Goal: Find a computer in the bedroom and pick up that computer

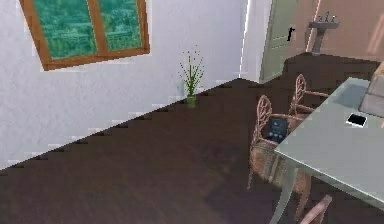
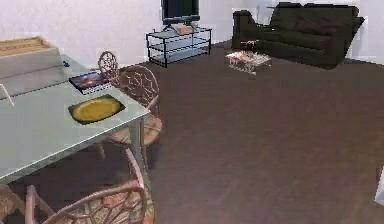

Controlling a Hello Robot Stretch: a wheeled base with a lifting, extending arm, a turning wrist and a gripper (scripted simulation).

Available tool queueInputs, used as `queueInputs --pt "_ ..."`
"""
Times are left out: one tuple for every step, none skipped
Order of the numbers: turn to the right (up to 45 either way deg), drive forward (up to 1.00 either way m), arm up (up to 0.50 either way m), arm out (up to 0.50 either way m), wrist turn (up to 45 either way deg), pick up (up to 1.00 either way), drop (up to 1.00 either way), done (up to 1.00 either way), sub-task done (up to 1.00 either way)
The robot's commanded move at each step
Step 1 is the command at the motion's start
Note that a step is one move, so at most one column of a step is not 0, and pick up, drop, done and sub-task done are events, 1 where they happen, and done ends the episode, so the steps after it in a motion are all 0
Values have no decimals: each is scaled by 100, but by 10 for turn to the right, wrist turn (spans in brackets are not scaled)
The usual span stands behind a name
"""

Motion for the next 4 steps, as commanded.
queueInputs --pt "0 100 0 0 0 0 0 0 0" --pt "0 70 0 0 0 0 0 0 0" --pt "450 0 0 0 0 0 0 0 0" --pt "0 100 0 0 0 0 0 0 0"
